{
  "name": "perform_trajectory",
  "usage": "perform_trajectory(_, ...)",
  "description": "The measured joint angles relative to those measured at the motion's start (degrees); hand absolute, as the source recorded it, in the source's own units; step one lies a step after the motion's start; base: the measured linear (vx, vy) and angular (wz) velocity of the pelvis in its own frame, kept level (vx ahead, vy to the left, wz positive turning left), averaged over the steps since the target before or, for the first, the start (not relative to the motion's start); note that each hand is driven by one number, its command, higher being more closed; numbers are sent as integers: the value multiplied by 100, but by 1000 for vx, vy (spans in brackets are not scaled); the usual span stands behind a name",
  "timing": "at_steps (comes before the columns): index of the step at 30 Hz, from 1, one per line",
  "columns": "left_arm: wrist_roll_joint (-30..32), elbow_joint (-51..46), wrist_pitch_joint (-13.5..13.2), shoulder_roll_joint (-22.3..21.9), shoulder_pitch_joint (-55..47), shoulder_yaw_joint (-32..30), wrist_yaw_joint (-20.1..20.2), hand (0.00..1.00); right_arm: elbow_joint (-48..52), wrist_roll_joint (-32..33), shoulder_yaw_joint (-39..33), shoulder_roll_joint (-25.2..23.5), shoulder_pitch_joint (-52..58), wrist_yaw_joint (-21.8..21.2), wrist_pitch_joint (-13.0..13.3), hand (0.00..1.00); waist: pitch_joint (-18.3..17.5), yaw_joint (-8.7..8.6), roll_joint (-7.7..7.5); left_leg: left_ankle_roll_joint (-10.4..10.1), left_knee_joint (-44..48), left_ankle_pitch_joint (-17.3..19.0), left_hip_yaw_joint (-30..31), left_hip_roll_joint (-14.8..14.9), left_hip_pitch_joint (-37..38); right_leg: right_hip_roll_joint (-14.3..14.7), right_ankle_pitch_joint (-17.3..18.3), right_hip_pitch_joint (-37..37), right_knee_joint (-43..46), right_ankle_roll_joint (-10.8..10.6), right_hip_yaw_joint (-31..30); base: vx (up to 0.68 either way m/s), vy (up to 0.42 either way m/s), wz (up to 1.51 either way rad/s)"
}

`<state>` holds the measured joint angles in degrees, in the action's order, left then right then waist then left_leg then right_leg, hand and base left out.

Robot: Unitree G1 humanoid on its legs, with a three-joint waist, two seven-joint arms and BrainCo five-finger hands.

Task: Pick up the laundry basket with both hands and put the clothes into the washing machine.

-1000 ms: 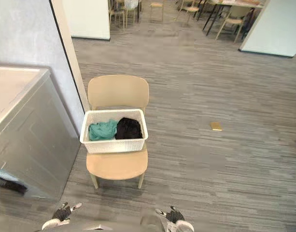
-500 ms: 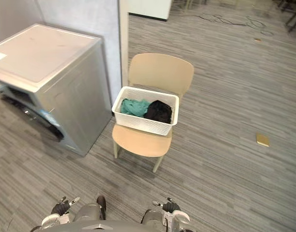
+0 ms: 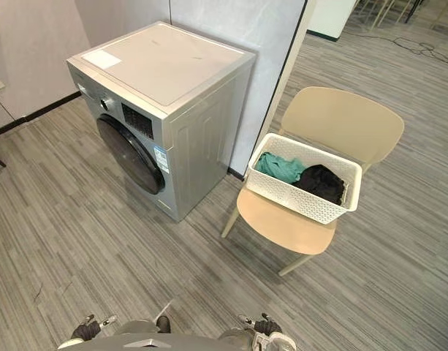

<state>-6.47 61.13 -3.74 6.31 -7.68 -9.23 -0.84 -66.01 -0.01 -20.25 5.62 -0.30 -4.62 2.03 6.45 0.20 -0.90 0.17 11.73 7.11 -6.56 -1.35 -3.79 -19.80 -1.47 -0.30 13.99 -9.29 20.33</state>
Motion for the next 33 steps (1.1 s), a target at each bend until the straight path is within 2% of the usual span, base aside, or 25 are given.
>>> perform_trajectory(1,8,23,-1,2,-3,27,-9,0,45,25,70,-1,-21,0,5,0,-1,-13,13,40,-94,-24,1,-17,62,-53,-19,-144,300,34,-81,-129,100,-7)
perform_trajectory(2,33,30,-1,-6,-22,73,-9,0,240,57,234,-1,-73,18,22,0,33,-15,47,96,-285,-63,-18,-39,232,-157,-155,-498,1025,321,-280,-81,105,-9)
perform_trajectory(3,56,26,-3,-2,-48,104,-8,0,340,73,347,3,-79,40,59,0,79,-4,60,103,-449,-68,-30,-60,407,-214,-262,-808,1627,1004,-468,-43,101,-15)
perform_trajectory(4,60,26,-3,-9,-75,114,-8,0,444,73,422,26,-87,59,93,0,130,-1,83,103,-552,-69,-42,-68,531,-239,-355,-1016,2020,1368,-600,-17,76,-18)
perform_trajectory(5,63,19,-1,-4,-160,141,-7,0,514,74,605,-9,-103,65,166,0,175,-25,62,230,-689,-142,-124,-68,743,-190,-294,-1363,2771,1383,-888,4,27,-12)
perform_trajectory(6,70,14,-2,28,-178,133,-16,0,600,74,786,-84,-103,62,183,0,193,-28,-18,400,-706,-218,-127,-68,874,58,199,-1554,3328,1105,-1082,17,4,-9)
perform_trajectory(7,70,17,-1,43,-197,120,-15,0,606,74,859,-123,-94,54,179,0,191,-28,-44,415,-705,-203,-130,-64,906,255,459,-1621,3440,960,-1195,44,-42,-1)
perform_trajectory(8,93,21,1,29,-199,29,-5,0,612,87,950,-238,-101,-10,183,0,191,-34,-63,417,-706,-196,-118,-48,894,717,816,-1730,3374,786,-1427,70,-74,9)
perform_trajectory(9,109,25,3,0,-189,-53,2,0,631,84,954,-245,-160,-34,179,0,193,-48,-60,417,-723,-197,-120,-57,885,1093,1040,-1781,2992,700,-1499,97,-86,14)
perform_trajectory(12,118,24,10,-128,-180,-395,-5,0,576,199,942,-232,-202,-28,150,0,210,-29,-33,392,-784,-184,-77,-84,861,1477,1059,-1747,1545,744,-1522,141,-111,13)
perform_trajectory(13,138,24,11,-161,-172,-496,-5,0,582,200,925,-231,-200,-28,151,0,221,-25,-16,287,-760,-120,15,-82,858,1539,967,-1737,1130,756,-1674,175,-130,29)
perform_trajectory(14,185,22,13,-185,-153,-612,-2,0,595,207,896,-247,-191,-27,152,0,221,-40,-19,194,-686,-51,122,-72,854,1573,808,-1648,776,750,-1962,258,-219,63)
perform_trajectory(15,211,7,11,-243,-86,-784,2,0,591,187,880,-287,-130,-30,144,0,198,-19,-81,78,-524,148,327,-50,881,1545,430,-1453,601,747,-2070,284,-246,71)
perform_trajectory(16,215,2,12,-270,-61,-842,2,0,588,189,871,-279,-62,-30,140,0,182,2,-84,11,-447,219,401,2,914,1558,354,-1375,627,753,-1981,309,-273,73)
perform_trajectory(17,216,-18,9,-366,-50,-917,2,0,589,176,810,-251,-36,-31,137,0,135,57,-20,-131,-393,301,497,142,901,1639,551,-1357,699,804,-1781,232,-184,43)
perform_trajectory(19,218,-101,7,-524,-37,-1021,4,0,588,101,792,-202,-39,-33,113,0,52,125,140,-302,-393,307,548,362,886,1765,694,-1363,726,859,-1548,305,-203,36)
perform_trajectory(23,236,-162,-11,-656,104,-1044,16,0,591,-37,649,-161,-28,-33,58,0,-63,76,341,-468,-511,198,681,542,850,1789,996,-1244,787,988,-1032,285,-137,56)
perform_trajectory(28,296,-216,-79,-862,258,-1027,40,0,587,-149,669,-187,-127,-42,27,0,-71,97,327,-513,-26,165,617,412,636,1645,1149,-1149,785,971,-992,152,-6,14)
perform_trajectory(31,328,-189,-69,-885,244,-1045,30,0,592,-264,644,-188,-138,-76,29,0,-105,101,359,-525,434,143,316,360,579,1548,1162,-1029,713,958,-1180,126,56,-33)
perform_trajectory(33,334,-146,-58,-848,238,-1109,38,0,579,-264,452,-236,-64,-124,33,0,-218,38,324,-503,521,88,148,356,533,1503,1159,-966,588,952,-1165,108,56,-3)
